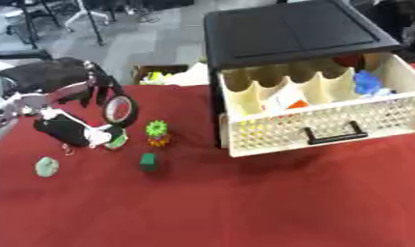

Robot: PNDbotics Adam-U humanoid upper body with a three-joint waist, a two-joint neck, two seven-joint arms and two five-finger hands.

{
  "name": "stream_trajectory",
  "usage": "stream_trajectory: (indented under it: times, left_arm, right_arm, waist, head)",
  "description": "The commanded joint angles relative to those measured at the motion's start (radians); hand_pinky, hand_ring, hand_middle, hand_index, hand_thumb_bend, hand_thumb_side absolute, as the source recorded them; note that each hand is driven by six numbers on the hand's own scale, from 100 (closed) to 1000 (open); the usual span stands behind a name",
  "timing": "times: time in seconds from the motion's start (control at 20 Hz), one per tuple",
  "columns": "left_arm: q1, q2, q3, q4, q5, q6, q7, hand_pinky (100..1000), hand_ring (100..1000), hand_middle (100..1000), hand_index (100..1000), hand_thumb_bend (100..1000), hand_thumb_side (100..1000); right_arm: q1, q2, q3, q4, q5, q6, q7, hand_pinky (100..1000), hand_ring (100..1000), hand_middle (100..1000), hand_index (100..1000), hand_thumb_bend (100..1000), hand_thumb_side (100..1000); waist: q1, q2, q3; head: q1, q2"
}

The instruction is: Pick up objects from table and place into drawer.

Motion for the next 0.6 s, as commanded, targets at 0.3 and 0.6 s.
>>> stream_trajectory:
  times: [0.3, 0.6]
  left_arm:
    - [-0.111, -0.039, 0.024, 0.031, 0.029, -0.01, -0.02, 248, 444, 488, 714, 100, 374]
    - [-0.168, -0.083, 0.025, 0.065, 0.031, -0.021, -0.021, 246, 442, 487, 713, 100, 367]
  right_arm:
    - [-0.024, -0.047, -0.015, -0.006, -0.04, 0.032, 0.013, 384, 496, 480, 739, 100, 1000]
    - [-0.03, -0.05, -0.017, -0.006, -0.058, 0.051, 0.024, 381, 494, 479, 739, 100, 1000]
  waist:
    - [0.0, -0.028, -0.011]
    - [0.005, -0.035, -0.019]
  head:
    - [0.002, 0.008]
    - [0.003, 0.008]
